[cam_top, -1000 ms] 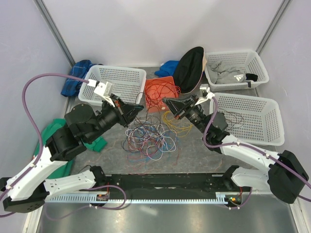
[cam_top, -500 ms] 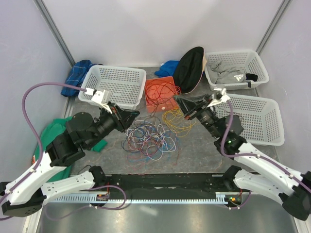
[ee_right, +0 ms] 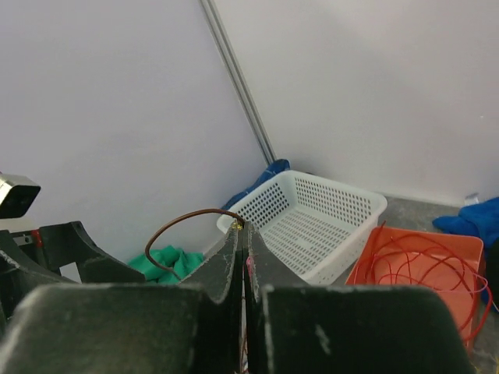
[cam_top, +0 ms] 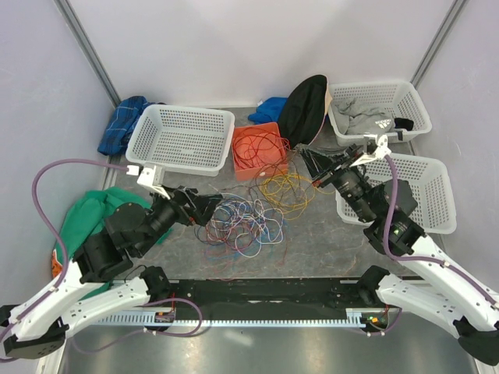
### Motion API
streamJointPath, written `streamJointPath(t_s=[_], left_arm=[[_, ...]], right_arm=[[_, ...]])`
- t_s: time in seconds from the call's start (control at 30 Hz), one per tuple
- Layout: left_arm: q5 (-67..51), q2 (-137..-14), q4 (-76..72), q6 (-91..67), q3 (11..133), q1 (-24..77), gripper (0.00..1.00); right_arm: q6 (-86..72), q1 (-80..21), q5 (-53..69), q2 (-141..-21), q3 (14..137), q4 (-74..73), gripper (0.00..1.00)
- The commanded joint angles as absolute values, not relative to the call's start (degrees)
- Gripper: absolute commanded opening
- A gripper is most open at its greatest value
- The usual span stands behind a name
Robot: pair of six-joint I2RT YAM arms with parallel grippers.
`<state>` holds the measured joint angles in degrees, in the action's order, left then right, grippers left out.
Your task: Untangle the cables
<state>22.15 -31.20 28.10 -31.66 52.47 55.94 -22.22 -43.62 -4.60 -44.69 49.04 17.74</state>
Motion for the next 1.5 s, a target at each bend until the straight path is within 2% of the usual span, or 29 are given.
streamJointPath(t_s=[0.0,0.13,0.47,0.77,0.87,0.97,1.0,1.1,1.17,1.3,1.37,1.47], left_arm=[[20.9,-28.8,13.2,-30.1,45.4,55.7,1.00],[14.1,-28.6,-1.7,-30.1,36.6,55.8,1.00],[8.4,-39.0,-18.8,-31.7,33.1,55.8,1.00],[9.4,-47.5,-24.3,-30.2,32.8,55.7,0.97],[8.9,-50.3,-26.7,-29.9,32.6,55.8,0.90],[7.8,-52.0,-28.4,-29.1,32.7,55.8,0.67],[7.8,-51.9,-28.3,-29.0,32.7,55.8,0.46],[13.7,-49.5,-22.9,-30.8,33.0,55.8,0.02],[17.3,-47.3,-16.9,-31.4,32.7,55.8,0.02],[31.6,-41.6,-0.4,-35.8,32.9,55.6,0.02],[35.1,-40.6,11.4,-40.6,33.0,55.5,0.02],[38.1,-38.0,19.4,-47.3,32.4,55.4,0.02]], right_arm=[[-21.4,-43.7,-3.3,-45.3,55.7,10.9,0.00],[-21.9,-43.7,-1.2,-46.7,60.3,5.8,0.00],[-22.7,-43.7,-0.6,-45.4,61.0,3.2,0.00],[-22.6,-43.7,-0.2,-44.2,62.0,1.5,0.00],[-22.8,-43.8,-0.1,-43.6,62.1,1.5,0.00],[-22.8,-43.7,-0.2,-43.0,62.1,1.3,0.00],[-22.5,-43.7,-0.4,-42.8,62.0,1.1,0.00],[-21.5,-43.8,-1.9,-41.8,62.2,0.2,0.00],[-20.7,-43.6,-3.0,-40.9,62.4,0.1,0.00],[-18.6,-43.7,-6.3,-39.3,64.2,-1.7,0.00],[-17.8,-43.7,-8.0,-39.1,65.7,-2.5,0.00],[-16.6,-43.6,-9.7,-39.0,67.1,-3.9,0.00]])
